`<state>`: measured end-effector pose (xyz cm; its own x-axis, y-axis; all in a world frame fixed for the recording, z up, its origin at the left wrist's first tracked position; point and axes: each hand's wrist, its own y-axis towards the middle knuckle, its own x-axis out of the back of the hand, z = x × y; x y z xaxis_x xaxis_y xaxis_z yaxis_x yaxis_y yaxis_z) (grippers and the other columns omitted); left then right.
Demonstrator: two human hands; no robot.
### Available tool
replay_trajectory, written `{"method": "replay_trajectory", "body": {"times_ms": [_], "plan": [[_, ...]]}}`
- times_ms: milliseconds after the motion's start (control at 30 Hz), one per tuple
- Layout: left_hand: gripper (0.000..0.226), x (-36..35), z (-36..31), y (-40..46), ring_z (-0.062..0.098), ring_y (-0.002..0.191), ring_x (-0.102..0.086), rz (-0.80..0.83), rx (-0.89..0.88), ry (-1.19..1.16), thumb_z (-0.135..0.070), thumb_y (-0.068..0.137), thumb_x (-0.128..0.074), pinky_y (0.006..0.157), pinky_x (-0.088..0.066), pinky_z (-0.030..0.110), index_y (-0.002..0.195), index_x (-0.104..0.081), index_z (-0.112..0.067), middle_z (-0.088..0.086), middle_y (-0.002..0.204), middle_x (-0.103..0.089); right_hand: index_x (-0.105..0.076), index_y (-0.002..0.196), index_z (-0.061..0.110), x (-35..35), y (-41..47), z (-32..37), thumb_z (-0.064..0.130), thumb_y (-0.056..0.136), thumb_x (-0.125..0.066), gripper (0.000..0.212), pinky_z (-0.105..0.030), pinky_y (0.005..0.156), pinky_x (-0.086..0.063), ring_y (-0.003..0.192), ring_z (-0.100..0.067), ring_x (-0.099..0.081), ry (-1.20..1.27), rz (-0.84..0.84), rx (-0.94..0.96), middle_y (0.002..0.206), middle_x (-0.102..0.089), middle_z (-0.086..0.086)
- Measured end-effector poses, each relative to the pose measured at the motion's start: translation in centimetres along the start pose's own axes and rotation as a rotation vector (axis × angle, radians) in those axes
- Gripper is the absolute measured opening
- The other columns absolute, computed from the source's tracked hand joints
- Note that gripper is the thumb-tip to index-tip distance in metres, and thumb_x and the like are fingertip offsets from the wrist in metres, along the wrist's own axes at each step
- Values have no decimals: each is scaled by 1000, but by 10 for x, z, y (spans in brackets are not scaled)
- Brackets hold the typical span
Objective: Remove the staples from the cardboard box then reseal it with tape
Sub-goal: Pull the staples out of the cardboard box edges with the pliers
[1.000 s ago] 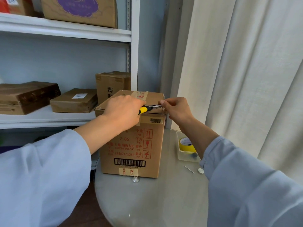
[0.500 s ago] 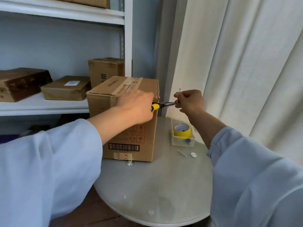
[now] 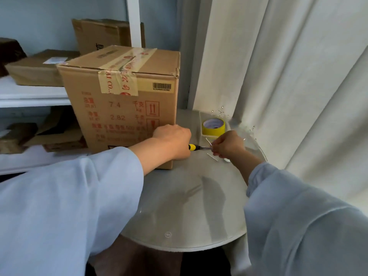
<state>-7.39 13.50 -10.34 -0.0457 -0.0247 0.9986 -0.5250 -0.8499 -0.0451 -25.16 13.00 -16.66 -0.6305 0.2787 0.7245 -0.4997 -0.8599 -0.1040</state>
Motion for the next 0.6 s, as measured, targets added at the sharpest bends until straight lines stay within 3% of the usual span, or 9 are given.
{"method": "replay_trajectory", "body": {"times_ms": [167,400,600], "plan": [[6,-17,-3,10,26,80,-48,57,-5,-7,-17,85,-51,63,-37,30,89,-48,-19,3,84,-47,-70,102,13,-23,15,-38,26,68,-78,37,-41,85,-56,91,-32,-67,-110,-1,-79,94,-71,-12],[7,-28,-4,21,27,80,-47,93,-15,3,-20,86,-50,61,-35,29,93,-49,-20,4,87,-47,-66,74,23,-38,17,-47,26,73,-74,9,-31,82,-48,98,-30,-63,-139,-65,-106,101,-69,-7],[15,-33,-6,26,27,80,-49,144,-6,-5,-19,85,-50,58,-34,28,100,-55,-19,3,85,-48,-69,94,22,-38,29,-56,30,79,-72,17,-32,86,-45,106,-29,-60,-75,-111,-130,110,-66,-6]]}}
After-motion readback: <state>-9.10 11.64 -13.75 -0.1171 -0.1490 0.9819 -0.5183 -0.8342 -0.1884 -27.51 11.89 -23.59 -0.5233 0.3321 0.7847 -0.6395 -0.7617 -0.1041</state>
